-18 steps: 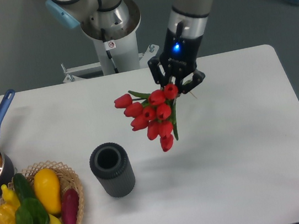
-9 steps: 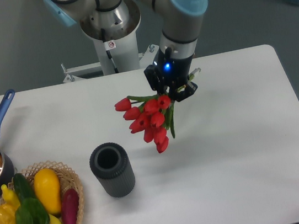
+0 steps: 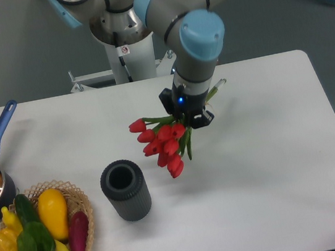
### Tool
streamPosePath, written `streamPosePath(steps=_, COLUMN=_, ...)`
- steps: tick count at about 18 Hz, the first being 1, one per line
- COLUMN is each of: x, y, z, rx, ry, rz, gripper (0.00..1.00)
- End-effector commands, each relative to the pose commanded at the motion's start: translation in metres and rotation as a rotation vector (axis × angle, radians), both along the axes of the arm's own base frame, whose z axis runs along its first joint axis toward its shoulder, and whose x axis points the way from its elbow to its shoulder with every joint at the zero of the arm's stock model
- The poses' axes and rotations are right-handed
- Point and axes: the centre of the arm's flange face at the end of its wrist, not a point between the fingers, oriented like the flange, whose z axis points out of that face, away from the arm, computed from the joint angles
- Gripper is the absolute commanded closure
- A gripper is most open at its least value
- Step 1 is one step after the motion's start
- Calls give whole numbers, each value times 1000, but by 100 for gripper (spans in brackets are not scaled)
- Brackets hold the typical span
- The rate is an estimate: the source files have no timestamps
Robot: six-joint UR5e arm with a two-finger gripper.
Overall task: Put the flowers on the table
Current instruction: 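Lower the tulips onto the table beside the vase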
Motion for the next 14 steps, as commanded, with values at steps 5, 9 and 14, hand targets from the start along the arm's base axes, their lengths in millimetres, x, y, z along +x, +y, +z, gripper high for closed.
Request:
streamPosePath(steps=5, x=-3, y=7, z=-21, rx=-20, ry=-25, rz=-8, gripper=74)
streamPosePath(steps=9, x=-10, y=9, z=-38, rx=-26, ry=-40, rz=-1, gripper=73)
streamPosePath(steps=14, x=-16, y=12, z=-48, rx=-21, ry=-30, rz=0, gripper=73)
